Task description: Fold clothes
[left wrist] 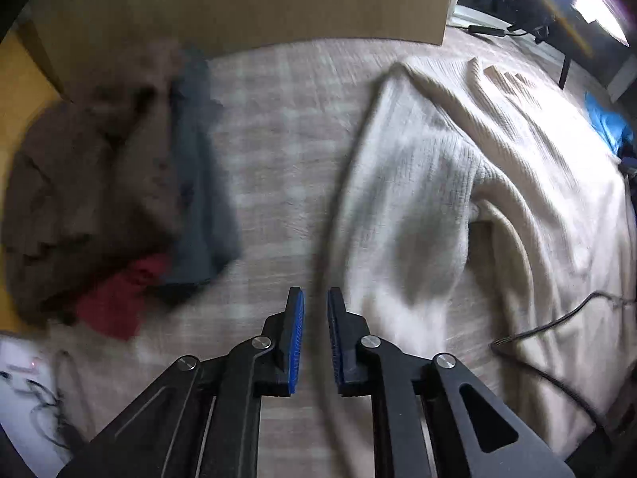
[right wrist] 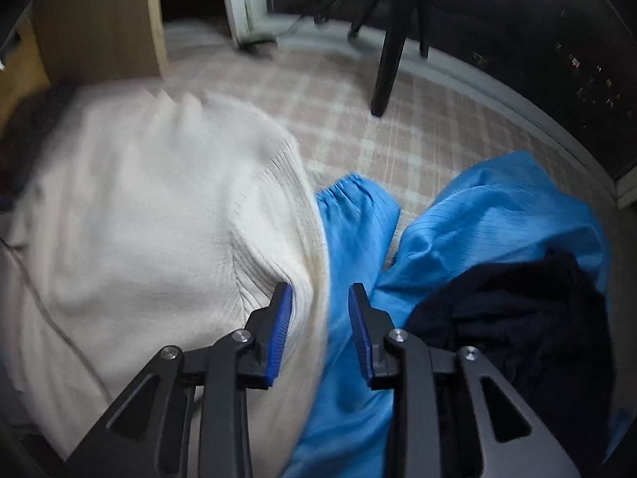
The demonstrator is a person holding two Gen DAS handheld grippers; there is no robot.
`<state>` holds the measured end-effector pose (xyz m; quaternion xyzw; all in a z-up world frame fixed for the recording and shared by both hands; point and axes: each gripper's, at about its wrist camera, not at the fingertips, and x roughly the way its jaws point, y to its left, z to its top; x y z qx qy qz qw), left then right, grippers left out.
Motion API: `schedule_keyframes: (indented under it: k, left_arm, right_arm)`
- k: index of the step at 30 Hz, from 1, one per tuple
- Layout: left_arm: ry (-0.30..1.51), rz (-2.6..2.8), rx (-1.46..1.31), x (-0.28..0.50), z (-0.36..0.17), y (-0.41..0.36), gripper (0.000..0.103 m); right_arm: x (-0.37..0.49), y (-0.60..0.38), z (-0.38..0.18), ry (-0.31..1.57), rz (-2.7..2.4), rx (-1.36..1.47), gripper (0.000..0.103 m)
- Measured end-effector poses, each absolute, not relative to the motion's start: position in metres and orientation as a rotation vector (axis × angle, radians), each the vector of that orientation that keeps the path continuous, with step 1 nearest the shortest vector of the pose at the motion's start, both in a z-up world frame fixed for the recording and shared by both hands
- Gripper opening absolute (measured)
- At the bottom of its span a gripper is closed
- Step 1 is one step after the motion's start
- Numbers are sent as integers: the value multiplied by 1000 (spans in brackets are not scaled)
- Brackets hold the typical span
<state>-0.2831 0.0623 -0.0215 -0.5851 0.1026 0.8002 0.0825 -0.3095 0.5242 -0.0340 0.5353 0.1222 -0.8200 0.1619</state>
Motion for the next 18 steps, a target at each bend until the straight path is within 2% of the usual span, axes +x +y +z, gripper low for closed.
schedule_keyframes:
  k: [2,6,9,11,12,14,18]
  left_arm:
    - [291,2379,-1688,-262,-2,62,19]
    - [329,2317,-1578,-205,32,72,21]
    - [326,2303,-1500,-172,72,70,22]
    - [272,2274,-1461,-158,91,61,28]
    - [243,2238,-1443,-145,93,59,30]
    - [208,2148,-1424,-122,87,70,37]
    - [273,1881,-1478,-86,23,127,37]
  right_arm:
    - [-291,537,-8,339,-2357,1485,29]
    - [-229,558,39,257,-2342,1386,30]
    - [-173,598,87,93,-2395,1302,30]
    - [-136,612,106,23,-2373,1271,36]
    - [-118,616,112,7,-2358,1265,48]
    - [-87,611,108,26,-2361,1282,51]
    - [-52,570,42,-22,-2223,1421,51]
